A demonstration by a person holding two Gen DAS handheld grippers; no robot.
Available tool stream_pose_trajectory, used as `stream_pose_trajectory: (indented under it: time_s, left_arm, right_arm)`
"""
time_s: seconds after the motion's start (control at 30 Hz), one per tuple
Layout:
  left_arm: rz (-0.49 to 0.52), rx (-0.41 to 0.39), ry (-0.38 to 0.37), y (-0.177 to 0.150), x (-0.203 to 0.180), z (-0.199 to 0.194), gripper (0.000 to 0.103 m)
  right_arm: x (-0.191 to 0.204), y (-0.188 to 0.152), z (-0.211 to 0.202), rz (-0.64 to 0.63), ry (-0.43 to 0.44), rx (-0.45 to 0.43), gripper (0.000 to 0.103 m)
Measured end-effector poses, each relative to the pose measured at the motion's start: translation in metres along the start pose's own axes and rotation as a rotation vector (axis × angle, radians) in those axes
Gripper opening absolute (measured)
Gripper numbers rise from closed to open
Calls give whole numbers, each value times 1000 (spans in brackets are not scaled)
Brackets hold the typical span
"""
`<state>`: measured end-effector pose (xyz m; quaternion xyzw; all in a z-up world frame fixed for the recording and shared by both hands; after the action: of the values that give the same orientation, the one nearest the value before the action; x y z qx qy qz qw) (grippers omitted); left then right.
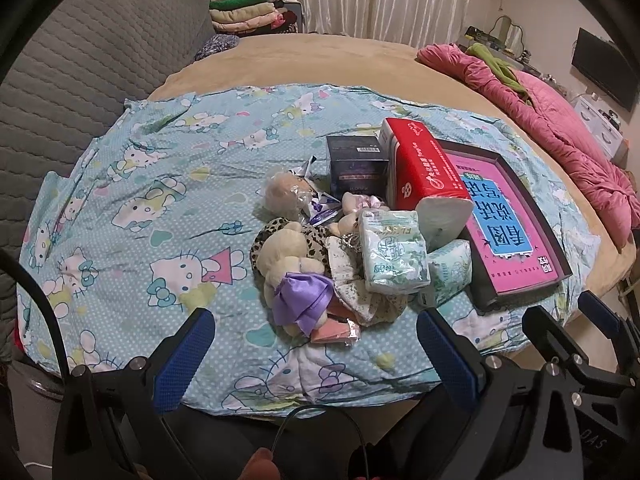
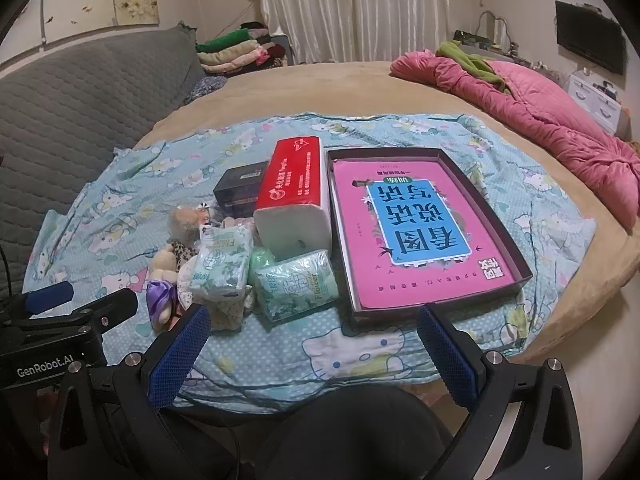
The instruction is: Organize soft objects
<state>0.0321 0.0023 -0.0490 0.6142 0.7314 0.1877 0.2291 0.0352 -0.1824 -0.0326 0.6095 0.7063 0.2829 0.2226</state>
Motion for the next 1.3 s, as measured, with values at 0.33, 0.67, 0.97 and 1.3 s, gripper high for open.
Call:
stream_pose_trajectory:
  time_s: [0.33,0.67,0.97,1.3]
  left_arm:
    - [3,5,3,-2,-1,0,102]
    - [14,4,0,-3,-3,-1,102]
    - [6,3,-3,0,-2,-1,102]
    - [-13,8,2,0,8,5,102]
  right_arm:
    - [0,-1,1,-2,0,9,103]
    - [-1,-2,1,4,-1,5,103]
    - [-1,-2,1,6,-1,3,103]
    - [-1,-3,2,5,2,5,103]
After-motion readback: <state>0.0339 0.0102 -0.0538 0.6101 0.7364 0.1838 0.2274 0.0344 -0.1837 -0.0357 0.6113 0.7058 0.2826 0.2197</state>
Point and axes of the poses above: each gripper's, at about its wrist camera, not at the fingertips, and z roughly the way its jaws point, x to its left, y to its top, the point moved 6 cm from there along z, roughly the way its jaws point, and after that the axes turned 6 degrees about -z, right-handed, at the moved point
